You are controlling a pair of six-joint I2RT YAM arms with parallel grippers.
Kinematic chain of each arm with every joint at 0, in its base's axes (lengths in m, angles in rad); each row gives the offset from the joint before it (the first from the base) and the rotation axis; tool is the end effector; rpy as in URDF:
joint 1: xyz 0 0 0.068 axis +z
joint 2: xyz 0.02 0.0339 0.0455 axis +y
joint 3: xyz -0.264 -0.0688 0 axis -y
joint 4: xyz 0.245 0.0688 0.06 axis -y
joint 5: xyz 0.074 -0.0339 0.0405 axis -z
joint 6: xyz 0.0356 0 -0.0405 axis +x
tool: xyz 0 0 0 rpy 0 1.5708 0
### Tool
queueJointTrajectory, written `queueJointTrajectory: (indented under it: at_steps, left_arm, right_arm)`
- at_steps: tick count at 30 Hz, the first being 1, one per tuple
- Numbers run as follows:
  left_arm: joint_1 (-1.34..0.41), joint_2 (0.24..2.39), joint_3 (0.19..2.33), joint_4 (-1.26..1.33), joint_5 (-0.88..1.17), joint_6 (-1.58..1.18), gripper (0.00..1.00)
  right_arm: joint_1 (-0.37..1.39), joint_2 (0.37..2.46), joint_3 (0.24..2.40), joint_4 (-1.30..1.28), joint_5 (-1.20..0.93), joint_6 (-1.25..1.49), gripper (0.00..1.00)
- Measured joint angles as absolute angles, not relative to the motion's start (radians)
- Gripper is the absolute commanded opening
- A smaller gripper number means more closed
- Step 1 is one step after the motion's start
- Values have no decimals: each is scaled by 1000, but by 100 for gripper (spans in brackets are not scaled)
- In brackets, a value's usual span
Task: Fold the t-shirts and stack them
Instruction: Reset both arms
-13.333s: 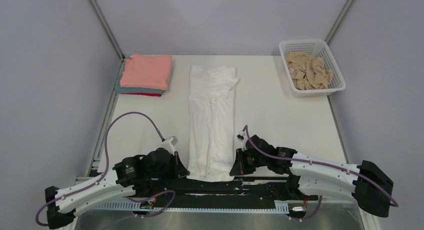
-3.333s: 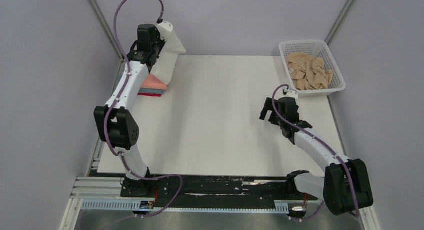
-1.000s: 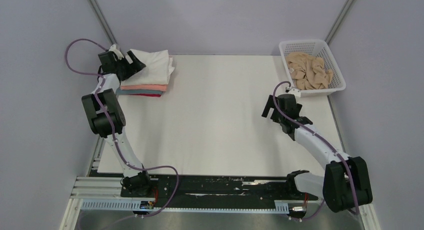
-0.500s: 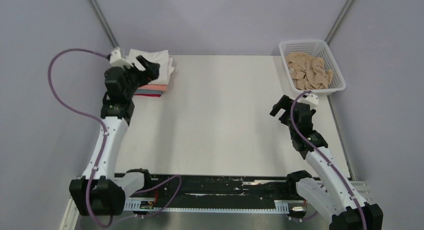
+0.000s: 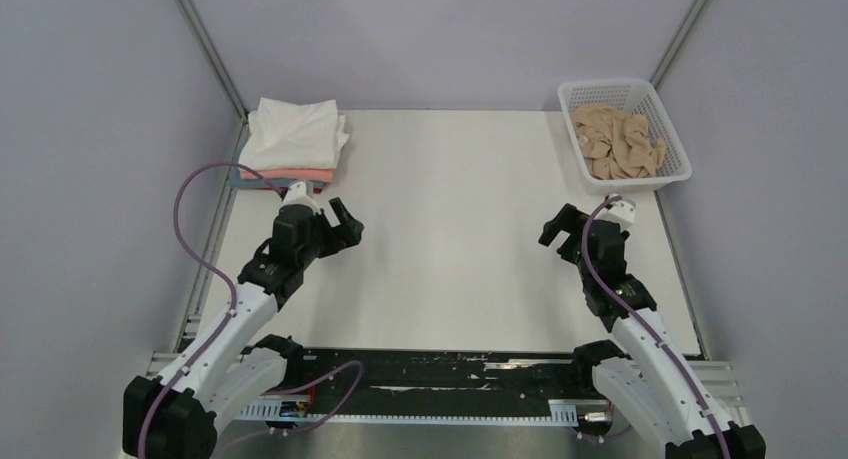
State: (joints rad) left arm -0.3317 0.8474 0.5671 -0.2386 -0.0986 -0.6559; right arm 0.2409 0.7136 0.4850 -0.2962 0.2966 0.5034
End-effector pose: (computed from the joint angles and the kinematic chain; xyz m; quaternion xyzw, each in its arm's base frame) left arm 0.1830 -0.0593 0.2470 -0.1638 0.8485 -0.2001 0.4617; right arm 0.1638 0.0295 0.2351 0.1853 0.8398 0.0604 0.5067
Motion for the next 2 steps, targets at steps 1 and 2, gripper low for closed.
queueJointTrajectory:
  at_steps: [1,2]
  left_arm:
    - [-332,829,564,-242,-115,-657,100]
    - [-332,813,564,-248,-131,-657,100]
  right_arm:
    - [241,714,485,-296,295,503,100]
    - [241,715,485,-296,294,503,100]
